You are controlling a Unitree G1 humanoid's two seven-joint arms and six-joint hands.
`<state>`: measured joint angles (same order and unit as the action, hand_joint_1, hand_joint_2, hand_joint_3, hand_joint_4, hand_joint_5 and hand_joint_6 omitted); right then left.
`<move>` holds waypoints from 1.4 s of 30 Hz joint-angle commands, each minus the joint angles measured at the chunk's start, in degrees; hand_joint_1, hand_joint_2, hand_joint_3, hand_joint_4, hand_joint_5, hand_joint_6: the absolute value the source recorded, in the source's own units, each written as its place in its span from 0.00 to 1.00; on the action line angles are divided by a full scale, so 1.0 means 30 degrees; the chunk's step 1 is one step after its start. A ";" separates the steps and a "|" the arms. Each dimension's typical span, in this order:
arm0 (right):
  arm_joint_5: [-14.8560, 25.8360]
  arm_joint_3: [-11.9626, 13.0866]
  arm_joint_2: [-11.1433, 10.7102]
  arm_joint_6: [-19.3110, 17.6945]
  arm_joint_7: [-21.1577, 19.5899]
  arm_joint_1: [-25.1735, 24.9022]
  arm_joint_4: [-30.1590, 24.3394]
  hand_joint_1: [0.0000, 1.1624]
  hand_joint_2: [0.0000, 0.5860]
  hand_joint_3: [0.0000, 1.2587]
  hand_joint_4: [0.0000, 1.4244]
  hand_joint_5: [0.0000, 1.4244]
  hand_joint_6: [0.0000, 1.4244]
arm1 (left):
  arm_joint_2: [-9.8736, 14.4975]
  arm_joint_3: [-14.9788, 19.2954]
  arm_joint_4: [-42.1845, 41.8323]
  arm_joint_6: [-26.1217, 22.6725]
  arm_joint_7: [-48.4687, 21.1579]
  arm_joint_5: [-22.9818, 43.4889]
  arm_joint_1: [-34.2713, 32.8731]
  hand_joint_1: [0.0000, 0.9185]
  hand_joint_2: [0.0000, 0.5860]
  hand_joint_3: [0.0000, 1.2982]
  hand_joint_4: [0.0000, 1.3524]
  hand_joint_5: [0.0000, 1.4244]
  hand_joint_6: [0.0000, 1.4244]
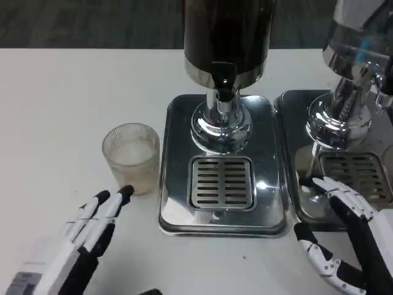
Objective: Grasp the cup under the faucet to collect the drink, then remove the cup.
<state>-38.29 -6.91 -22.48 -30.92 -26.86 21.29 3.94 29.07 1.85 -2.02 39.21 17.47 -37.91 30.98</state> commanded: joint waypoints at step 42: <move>-0.0739 -0.0208 0.1764 0.0675 -0.0234 0.0530 -0.1159 0.30 0.69 0.24 0.16 0.16 0.28 | 0.0153 -0.1283 1.6498 0.0962 -0.1979 0.4763 -1.4785 0.21 0.04 0.01 0.01 0.11 0.13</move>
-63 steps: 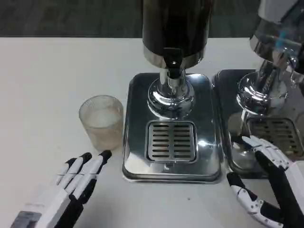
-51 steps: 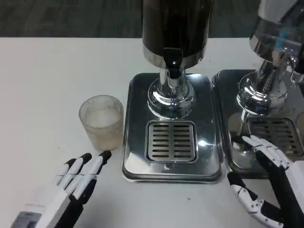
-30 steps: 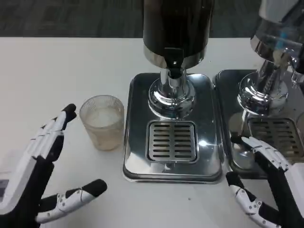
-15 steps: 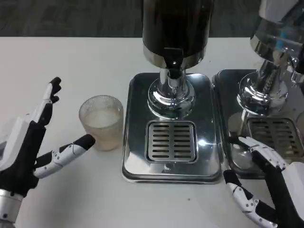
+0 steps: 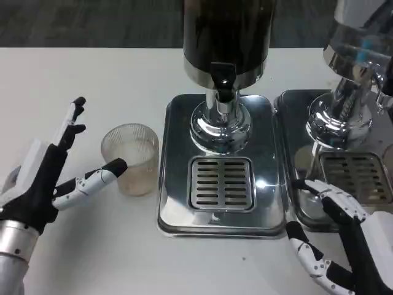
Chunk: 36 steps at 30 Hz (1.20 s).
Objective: Grasp the cup under the faucet to collect the drink, then remove the cup.
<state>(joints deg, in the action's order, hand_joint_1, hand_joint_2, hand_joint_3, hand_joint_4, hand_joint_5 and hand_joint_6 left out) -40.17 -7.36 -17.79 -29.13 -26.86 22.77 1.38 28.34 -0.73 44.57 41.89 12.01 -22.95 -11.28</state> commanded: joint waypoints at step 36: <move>0.0107 -0.0468 0.0214 -0.0097 0.0557 -0.0644 -0.0621 0.30 0.69 0.26 0.18 0.17 0.30 | -0.0166 -0.3701 0.6676 0.0856 0.0212 -0.1500 -0.5199 0.36 0.08 0.06 0.09 0.19 0.21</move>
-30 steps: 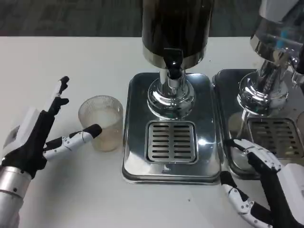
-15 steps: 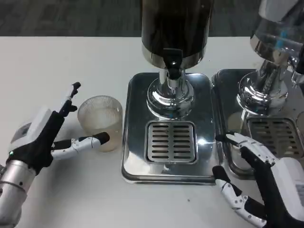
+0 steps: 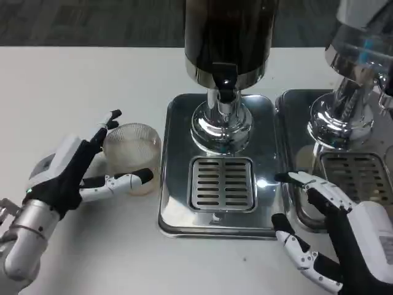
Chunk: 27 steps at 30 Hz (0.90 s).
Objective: Grasp the cup under the faucet to collect the drink, then remove the cup.
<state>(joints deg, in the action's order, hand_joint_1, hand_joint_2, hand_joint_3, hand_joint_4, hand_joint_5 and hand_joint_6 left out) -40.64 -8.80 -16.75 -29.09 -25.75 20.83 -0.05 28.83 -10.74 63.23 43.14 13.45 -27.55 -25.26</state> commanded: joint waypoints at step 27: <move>0.0913 0.0224 -0.0246 -0.0409 0.0297 -0.0130 0.0353 0.32 0.68 0.26 0.18 0.18 0.30 | -0.0692 -0.1175 0.0610 -0.0301 0.3270 -0.0422 -0.0381 0.36 0.24 0.33 0.39 0.50 0.58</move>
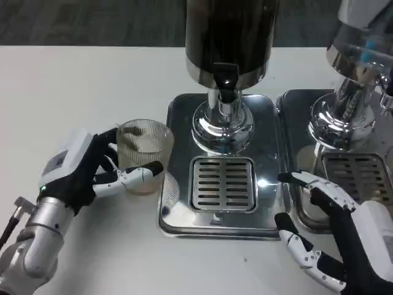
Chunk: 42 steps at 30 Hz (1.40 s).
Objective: Grasp the cup under the faucet to collect the drink, then remove the cup.
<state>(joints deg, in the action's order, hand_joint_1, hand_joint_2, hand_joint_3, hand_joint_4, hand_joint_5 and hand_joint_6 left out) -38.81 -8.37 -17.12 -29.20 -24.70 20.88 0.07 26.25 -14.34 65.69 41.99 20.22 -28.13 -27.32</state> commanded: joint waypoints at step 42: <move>0.0266 0.0428 0.0381 -0.0593 -0.0285 0.0644 -0.0750 0.33 0.69 0.25 0.19 0.18 0.26 | -0.1919 -0.0477 -0.1662 0.1832 0.2869 -0.1137 -0.0153 0.34 0.29 0.41 0.49 0.60 0.75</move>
<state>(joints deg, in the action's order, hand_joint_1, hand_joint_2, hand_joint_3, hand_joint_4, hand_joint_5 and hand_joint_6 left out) -38.31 -7.72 -16.17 -30.75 -24.79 21.50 -0.80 21.35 -15.01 59.80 48.06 29.24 -31.16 -25.73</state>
